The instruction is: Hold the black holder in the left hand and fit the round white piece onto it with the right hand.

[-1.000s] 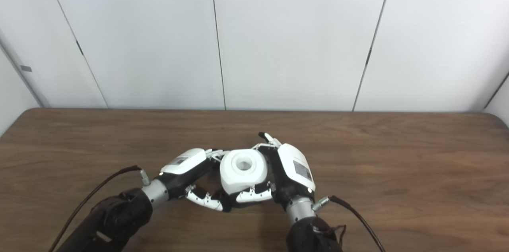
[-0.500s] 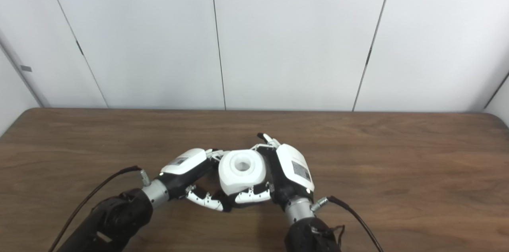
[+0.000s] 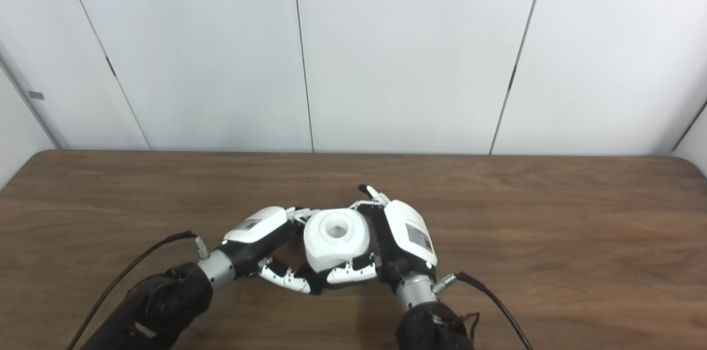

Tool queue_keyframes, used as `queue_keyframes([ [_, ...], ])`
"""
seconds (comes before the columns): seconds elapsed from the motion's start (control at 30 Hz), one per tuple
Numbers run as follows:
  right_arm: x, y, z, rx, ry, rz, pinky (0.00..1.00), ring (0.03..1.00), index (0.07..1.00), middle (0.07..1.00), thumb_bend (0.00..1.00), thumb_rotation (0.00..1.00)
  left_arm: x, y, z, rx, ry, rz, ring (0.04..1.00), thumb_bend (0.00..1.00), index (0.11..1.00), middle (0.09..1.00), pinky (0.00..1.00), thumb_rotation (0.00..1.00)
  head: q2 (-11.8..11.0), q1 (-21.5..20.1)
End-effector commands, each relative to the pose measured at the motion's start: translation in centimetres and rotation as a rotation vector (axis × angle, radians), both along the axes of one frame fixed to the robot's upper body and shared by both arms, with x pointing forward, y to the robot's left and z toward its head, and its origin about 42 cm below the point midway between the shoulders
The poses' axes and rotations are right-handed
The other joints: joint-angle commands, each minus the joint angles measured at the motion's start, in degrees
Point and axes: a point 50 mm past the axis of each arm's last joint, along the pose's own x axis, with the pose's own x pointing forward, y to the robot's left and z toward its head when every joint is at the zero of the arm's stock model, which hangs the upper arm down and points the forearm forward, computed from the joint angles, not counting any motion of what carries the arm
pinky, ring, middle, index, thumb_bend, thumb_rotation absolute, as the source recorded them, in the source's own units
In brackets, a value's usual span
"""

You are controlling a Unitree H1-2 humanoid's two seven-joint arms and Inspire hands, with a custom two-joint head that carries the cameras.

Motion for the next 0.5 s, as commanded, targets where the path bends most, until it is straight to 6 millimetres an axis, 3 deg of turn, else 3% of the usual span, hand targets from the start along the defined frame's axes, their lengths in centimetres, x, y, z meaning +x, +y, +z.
queue_keyframes([
  [0.0, 0.35, 0.16, 0.82, -0.015, -0.028, 0.008, 0.69, 0.933, 0.481, 0.927, 0.5, 0.14, -0.04, -0.91, 0.59, 0.002, -0.034, -0.034, 0.96, 0.52, 0.477, 0.941, 1.0, 0.05, 0.0, 0.0],
  [0.47, 0.51, -0.16, 0.33, -0.024, -0.016, 0.004, 0.7, 0.93, 0.481, 0.928, 0.5, 0.14, -0.13, -0.91, 0.55, 0.003, -0.028, -0.031, 0.965, 0.52, 0.477, 0.946, 1.0, 0.05, 0.0, -0.1],
])
